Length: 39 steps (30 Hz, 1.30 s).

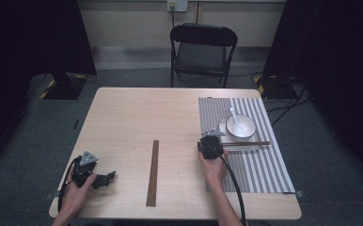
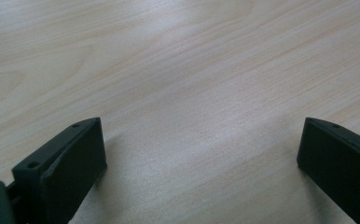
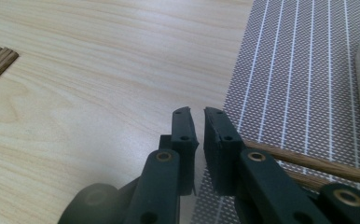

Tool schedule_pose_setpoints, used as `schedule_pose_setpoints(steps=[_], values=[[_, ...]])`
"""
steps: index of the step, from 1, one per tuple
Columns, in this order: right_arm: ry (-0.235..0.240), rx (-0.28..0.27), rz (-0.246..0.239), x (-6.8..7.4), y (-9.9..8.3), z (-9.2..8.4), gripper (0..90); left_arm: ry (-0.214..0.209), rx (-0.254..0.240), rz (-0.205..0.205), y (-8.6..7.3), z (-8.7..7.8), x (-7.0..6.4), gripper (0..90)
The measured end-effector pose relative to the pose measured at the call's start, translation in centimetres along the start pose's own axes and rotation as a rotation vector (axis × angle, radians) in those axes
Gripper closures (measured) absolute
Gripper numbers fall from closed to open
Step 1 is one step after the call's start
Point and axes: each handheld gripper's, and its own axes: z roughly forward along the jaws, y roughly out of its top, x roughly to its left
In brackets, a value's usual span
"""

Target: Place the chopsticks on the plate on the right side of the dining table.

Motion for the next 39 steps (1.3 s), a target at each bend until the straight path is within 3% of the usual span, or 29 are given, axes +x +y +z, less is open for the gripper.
schedule_pose_setpoints(steps=[12, 30, 39], values=[[0.017, -0.006, -0.001, 0.26, 0.0, -0.06, 82.1, -0.001, -0.001, -0.003, -0.01, 0.01, -0.02, 0.5], [0.003, -0.003, -0.004, -0.02, -0.05, -0.17, 82.4, 0.0, -0.001, 0.0, 0.0, 0.0, 0.0, 0.5], [-0.012, -0.008, 0.021, -0.49, 0.09, -0.13, 81.7, 0.0, 0.0, 0.0, 0.0, 0.0, 0.0, 0.5]])
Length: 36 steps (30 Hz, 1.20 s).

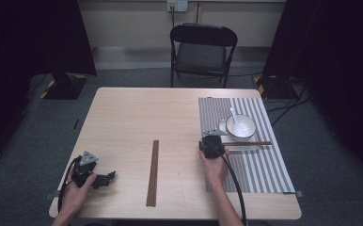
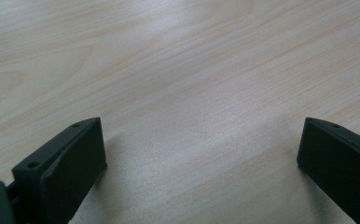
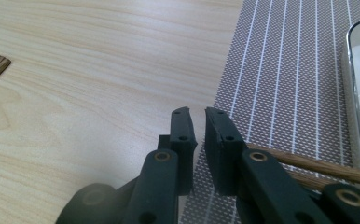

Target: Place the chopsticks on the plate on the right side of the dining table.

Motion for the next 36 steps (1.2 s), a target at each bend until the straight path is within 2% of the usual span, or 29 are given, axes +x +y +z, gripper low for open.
schedule_pose_setpoints(steps=[9, 21, 36], values=[[0.025, -0.002, -0.006, 0.43, -0.01, 0.25, 81.1, 0.0, -0.001, 0.0, 0.0, 0.0, 0.0, 0.5], [-0.01, -0.012, 0.006, 0.08, 0.16, 0.27, 81.2, -0.002, 0.0, -0.003, 0.0, 0.01, -0.02, 0.5], [0.013, -0.015, 0.004, 0.27, 0.27, 0.46, 80.6, -0.002, 0.0, -0.004, -0.01, 0.01, -0.03, 0.5]])
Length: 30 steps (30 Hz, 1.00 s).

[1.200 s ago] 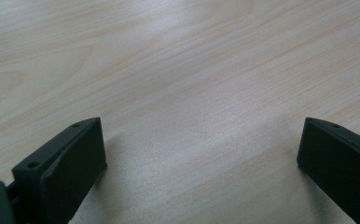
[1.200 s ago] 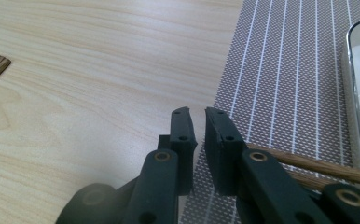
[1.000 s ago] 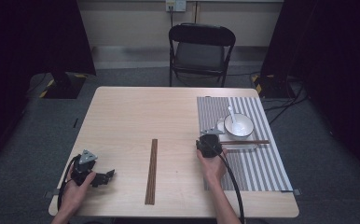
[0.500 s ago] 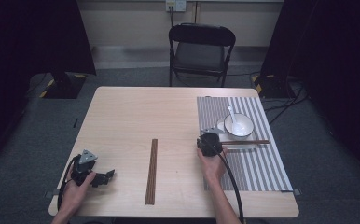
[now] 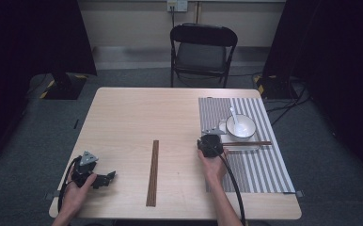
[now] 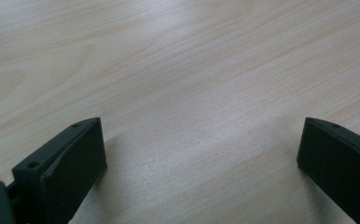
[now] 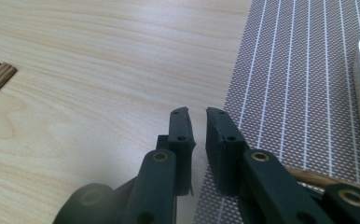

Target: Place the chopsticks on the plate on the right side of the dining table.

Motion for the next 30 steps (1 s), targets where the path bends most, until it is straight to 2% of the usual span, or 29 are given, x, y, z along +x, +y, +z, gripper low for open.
schedule_pose_setpoints(steps=[12, 19, 26, 30], values=[[-0.015, 0.0, 0.003, -0.37, 0.05, 0.04, 80.6, 0.001, 0.0, 0.001, 0.0, 0.0, 0.0, 0.5], [0.001, -0.001, 0.001, -0.22, 0.16, 0.26, 80.6, 0.0, 0.0, 0.0, 0.0, 0.0, 0.0, 0.5], [-0.021, 0.0, -0.008, -0.07, 0.76, 0.39, 80.5, 0.0, 0.0, -0.001, 0.0, 0.0, -0.01, 0.5], [-0.038, 0.021, 0.008, -0.55, 0.6, 0.52, 80.6, 0.001, 0.0, 0.001, 0.0, -0.01, 0.0, 0.5]])
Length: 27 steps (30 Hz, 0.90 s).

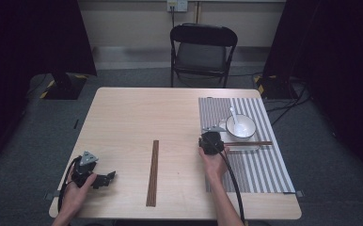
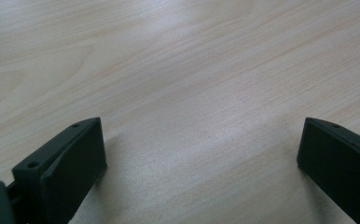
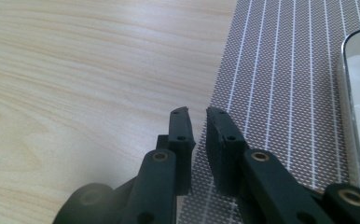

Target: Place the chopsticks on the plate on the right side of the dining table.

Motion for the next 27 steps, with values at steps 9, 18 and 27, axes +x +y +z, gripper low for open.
schedule_pose_setpoints(steps=[9, 18, 27], values=[[0.016, -0.014, -0.015, 0.2, -0.1, -0.4, 80.4, -0.001, 0.0, -0.001, 0.0, 0.0, 0.0, 0.5], [0.041, 0.005, -0.042, 1.2, -1.0, -0.5, 80.2, 0.0, 0.0, 0.0, 0.0, 0.0, 0.0, 0.5], [0.025, 0.017, -0.03, 0.5, -0.9, -0.4, 80.5, 0.0, -0.001, 0.0, 0.0, 0.0, 0.0, 0.5]])
